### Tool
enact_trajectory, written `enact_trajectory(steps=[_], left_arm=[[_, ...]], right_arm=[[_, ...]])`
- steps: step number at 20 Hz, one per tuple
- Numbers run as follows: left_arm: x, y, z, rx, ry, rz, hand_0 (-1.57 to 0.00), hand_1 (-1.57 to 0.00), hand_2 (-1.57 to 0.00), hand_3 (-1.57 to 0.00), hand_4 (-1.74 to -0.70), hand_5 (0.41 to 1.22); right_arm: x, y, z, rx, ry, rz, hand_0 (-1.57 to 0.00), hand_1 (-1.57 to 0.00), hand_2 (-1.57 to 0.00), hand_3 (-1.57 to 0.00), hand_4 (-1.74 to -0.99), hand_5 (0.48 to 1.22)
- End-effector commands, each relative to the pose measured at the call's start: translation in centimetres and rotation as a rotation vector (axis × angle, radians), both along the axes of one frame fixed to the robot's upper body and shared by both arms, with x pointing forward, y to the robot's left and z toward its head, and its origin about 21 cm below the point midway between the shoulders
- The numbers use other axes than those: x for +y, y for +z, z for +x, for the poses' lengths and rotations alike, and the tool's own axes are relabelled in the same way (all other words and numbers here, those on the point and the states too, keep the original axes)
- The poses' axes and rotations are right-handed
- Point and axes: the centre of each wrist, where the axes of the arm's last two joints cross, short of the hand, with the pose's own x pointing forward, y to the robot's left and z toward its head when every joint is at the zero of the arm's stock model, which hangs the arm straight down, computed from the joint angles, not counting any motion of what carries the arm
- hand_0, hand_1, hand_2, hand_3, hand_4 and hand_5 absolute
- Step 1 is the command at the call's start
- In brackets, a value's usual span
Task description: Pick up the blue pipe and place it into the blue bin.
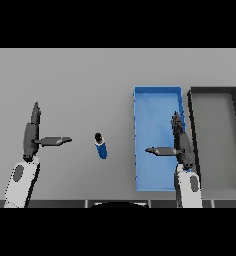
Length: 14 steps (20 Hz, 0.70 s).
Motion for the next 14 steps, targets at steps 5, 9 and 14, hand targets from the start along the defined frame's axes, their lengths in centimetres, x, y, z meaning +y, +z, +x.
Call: enact_trajectory(steps=[5,9,14], left_arm=[[0.0,0.1,0.4,-0.004,0.000,0.000,0.00,0.00,0.00,0.00,-0.97,0.594],[3.0,1.0,-0.1,0.014,-0.306,0.143,0.00,0.00,0.00,0.00,-0.97,0.596],[3.3,1.0,-0.2,0.015,-0.421,0.177,0.00,0.00,0.00,0.00,-0.97,0.593]], right_arm=[[0.1,0.1,0.4,0.004,0.000,0.000,0.00,0.00,0.00,0.00,-1.210,0.594],[-1.4,1.2,-0.5,-0.109,0.121,-0.292,0.00,0.00,0.00,0.00,-1.198,0.589],[-1.1,1.8,-1.0,-0.105,0.158,-0.361,0.00,0.00,0.00,0.00,-1.187,0.585]])
